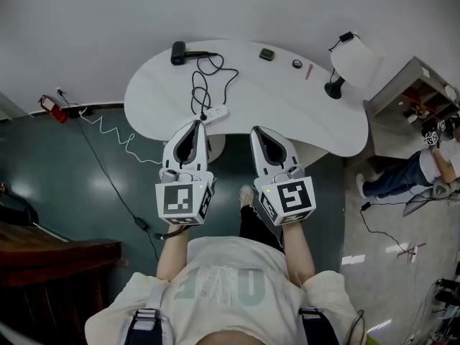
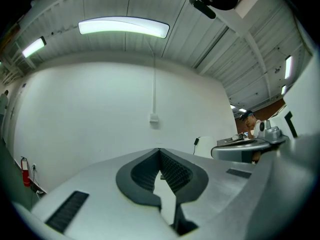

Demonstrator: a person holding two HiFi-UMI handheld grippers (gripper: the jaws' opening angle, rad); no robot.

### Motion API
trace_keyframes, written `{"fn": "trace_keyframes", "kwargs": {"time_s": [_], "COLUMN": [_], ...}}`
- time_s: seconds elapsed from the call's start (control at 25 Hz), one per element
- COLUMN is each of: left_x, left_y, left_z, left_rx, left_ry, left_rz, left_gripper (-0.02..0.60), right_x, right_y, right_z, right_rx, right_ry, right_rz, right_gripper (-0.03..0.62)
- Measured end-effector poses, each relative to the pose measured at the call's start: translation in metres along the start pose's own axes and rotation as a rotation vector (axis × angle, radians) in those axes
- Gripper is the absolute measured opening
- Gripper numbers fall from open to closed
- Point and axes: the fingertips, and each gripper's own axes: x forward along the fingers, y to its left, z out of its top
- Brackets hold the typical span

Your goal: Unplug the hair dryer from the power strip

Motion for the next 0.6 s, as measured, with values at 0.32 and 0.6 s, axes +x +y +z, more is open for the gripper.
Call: {"fn": "trace_keyframes", "kwargs": {"time_s": [0.32, 0.6], "left_x": [0.127, 0.186], "left_y": [0.015, 0.039], "left_z": [0.01, 0.011], "left_rx": [0.034, 0.011], "left_ry": [-0.037, -0.026], "left_rz": [0.073, 0.145], "left_gripper": [0.005, 0.005], "right_x": [0.104, 0.171], "right_y": [-0.081, -0.118], "right_z": [0.007, 0.02], "right_rx": [-0.062, -0.004], "right_ry": [0.005, -0.042], "right_rz": [0.163, 0.195], "right_gripper": [0.003, 0.003]}}
